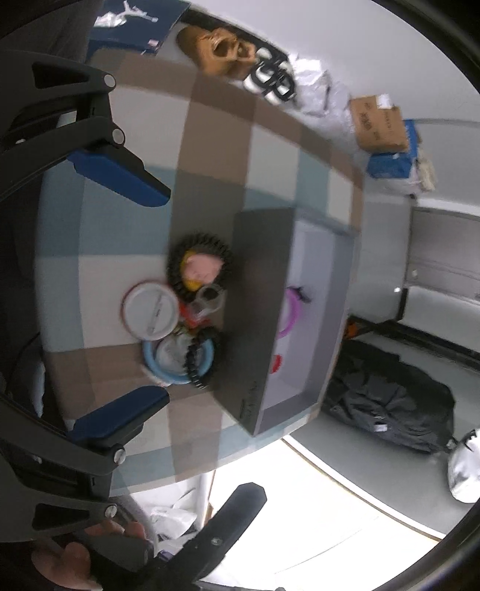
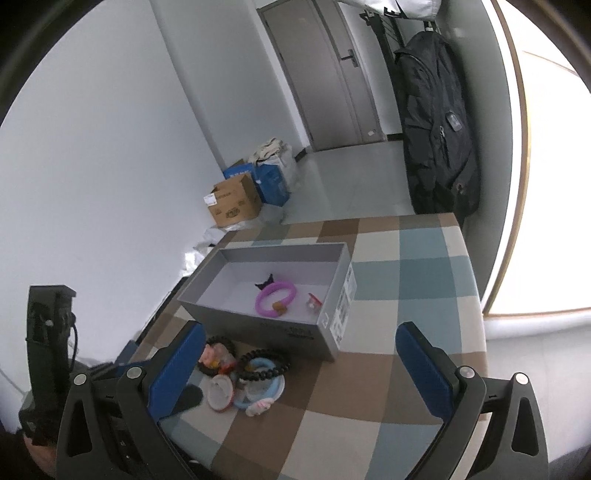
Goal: Organize jewelry
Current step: 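Move the left gripper back to the white round badge and grasp it, then lift the white badge with the left gripper while the right gripper grasps the black beaded bracelet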
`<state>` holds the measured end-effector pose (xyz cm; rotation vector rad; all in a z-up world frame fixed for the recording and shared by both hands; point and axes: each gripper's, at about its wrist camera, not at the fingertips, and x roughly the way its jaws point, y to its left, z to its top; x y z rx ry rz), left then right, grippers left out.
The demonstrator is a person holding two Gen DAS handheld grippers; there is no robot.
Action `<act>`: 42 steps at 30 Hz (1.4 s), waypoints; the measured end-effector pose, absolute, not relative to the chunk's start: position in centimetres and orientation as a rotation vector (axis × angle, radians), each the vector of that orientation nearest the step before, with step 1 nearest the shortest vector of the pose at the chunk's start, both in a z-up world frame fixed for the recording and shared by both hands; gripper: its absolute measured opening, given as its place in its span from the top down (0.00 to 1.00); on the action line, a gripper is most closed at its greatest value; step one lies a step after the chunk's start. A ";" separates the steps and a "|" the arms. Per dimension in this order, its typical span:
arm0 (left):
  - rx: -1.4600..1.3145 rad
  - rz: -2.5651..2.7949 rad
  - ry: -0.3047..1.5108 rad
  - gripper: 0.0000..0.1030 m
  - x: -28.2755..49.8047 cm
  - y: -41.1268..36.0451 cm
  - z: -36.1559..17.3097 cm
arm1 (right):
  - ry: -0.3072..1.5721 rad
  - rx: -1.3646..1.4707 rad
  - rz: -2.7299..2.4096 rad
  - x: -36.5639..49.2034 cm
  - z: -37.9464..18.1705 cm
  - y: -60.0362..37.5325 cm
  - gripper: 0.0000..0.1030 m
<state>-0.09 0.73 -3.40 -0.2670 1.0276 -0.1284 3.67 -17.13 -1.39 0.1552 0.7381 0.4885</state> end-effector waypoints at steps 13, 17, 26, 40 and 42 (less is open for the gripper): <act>-0.271 -0.107 1.089 0.20 0.5 0.1 -4.7 | 0.761 0.155 0.479 3.7 -1.8 -17.4 0.00; -0.234 -0.097 1.109 0.24 0.5 -0.6 -5.3 | 0.764 0.154 0.479 3.8 -1.8 -17.5 0.00; -0.174 -0.081 1.095 0.64 0.1 -1.5 -4.9 | 0.761 0.158 0.480 3.8 -1.8 -17.5 0.00; -0.257 -0.162 1.091 0.64 0.1 -0.8 -4.1 | 0.772 0.145 0.478 3.8 -2.0 -17.1 0.00; -0.285 -0.198 1.085 0.64 -0.1 -0.8 -3.5 | 0.779 0.149 0.478 3.9 -2.2 -17.2 0.00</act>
